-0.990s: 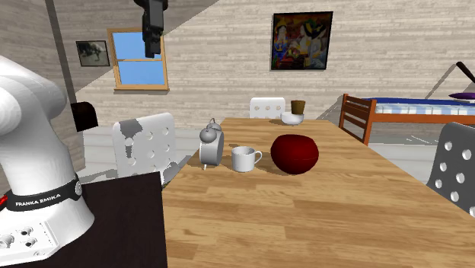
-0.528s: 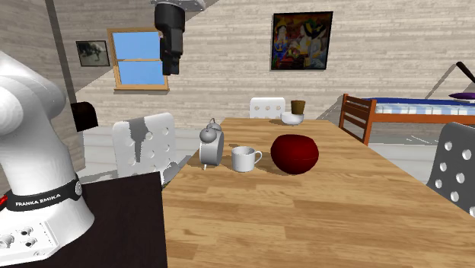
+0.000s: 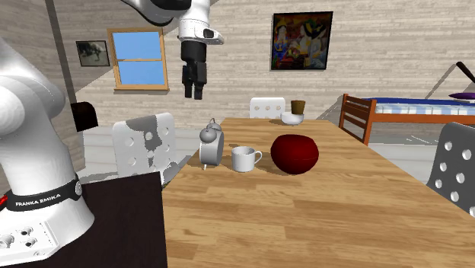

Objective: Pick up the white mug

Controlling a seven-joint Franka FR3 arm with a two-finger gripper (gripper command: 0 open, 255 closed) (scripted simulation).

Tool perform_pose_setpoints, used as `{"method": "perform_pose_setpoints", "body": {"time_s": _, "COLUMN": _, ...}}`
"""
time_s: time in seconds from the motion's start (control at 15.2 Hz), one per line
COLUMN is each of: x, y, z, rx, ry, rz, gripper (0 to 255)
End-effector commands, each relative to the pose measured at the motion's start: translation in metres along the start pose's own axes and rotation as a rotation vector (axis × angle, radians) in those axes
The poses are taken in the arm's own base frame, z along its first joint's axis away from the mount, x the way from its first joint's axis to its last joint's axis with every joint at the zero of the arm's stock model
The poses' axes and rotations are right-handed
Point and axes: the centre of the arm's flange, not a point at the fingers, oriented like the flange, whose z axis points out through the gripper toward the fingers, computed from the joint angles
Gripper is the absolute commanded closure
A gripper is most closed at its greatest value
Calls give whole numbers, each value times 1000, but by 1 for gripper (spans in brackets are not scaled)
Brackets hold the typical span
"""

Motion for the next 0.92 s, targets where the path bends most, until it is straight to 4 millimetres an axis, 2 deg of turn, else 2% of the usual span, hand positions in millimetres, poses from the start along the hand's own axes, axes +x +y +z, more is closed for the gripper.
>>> {"method": "perform_pose_setpoints", "body": {"time_s": 0.0, "x": 20, "y": -11, "z": 16, "rx": -1, "ry": 1, "rz": -2, "gripper": 0}}
{"method": "perform_pose_setpoints", "body": {"time_s": 0.86, "x": 145, "y": -68, "z": 120, "rx": -14, "ry": -1, "rz": -16, "gripper": 0}}
